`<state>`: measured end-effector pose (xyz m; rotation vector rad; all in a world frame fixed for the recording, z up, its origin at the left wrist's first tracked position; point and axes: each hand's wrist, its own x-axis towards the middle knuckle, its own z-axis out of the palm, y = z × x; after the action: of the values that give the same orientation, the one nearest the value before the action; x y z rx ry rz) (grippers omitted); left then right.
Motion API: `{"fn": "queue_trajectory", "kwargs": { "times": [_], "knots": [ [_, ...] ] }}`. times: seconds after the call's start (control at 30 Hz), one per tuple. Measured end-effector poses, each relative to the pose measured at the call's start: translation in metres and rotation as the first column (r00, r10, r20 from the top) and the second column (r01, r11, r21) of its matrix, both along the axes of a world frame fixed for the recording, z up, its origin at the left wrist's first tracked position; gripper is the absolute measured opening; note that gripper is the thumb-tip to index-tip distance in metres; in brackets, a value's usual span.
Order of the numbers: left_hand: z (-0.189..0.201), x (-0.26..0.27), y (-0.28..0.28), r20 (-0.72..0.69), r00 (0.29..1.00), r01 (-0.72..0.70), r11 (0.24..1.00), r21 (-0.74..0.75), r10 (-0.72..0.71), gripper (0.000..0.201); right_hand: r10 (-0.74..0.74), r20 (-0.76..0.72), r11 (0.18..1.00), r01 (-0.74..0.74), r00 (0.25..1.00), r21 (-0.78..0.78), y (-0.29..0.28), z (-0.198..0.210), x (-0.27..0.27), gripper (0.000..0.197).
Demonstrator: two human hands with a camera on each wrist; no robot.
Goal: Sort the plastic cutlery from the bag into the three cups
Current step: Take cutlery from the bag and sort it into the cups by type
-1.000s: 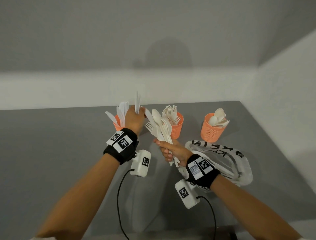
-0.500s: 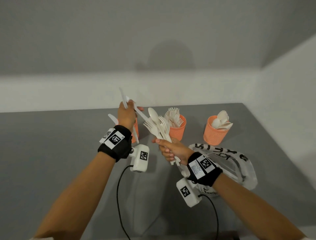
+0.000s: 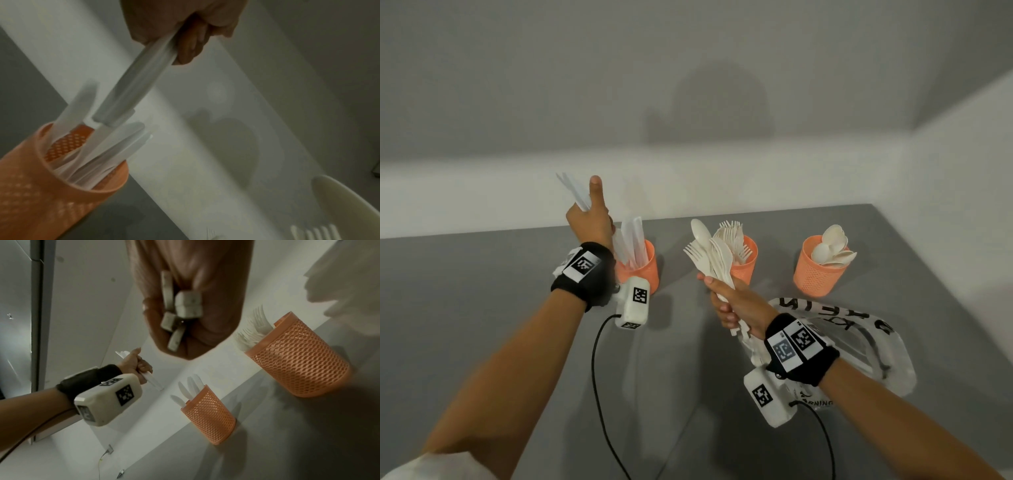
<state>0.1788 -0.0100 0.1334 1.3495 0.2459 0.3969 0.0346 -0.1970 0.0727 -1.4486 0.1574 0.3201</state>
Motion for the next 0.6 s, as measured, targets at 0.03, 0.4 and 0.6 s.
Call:
{"fn": "queue_trajectory", "kwargs": {
  "times": [0.03, 0.4, 0.6],
  "knots": [
    [0.001, 0.005, -0.003, 0.020, 1.000, -0.008, 1.000, 0.011, 0.008, 0.049, -0.016, -0.002, 1.000, 0.016, 1.000, 0.010, -0.001, 0.000, 0.002, 0.029],
    [-0.063, 0.028, -0.017, 0.056, 0.993, 0.081, 0.933, 0.352, -0.107, 0.028, -0.076, -0.060, 0.990, 0.083, 0.995, 0.118, 0.003, -0.009, 0.011, 0.015],
    [-0.091, 0.029, -0.014, 0.072, 0.978, 0.100, 0.736, 0.669, -0.198, 0.013, -0.074, -0.060, 0.990, 0.081, 0.995, 0.119, 0.011, -0.011, 0.015, 0.014]
  ]
}}
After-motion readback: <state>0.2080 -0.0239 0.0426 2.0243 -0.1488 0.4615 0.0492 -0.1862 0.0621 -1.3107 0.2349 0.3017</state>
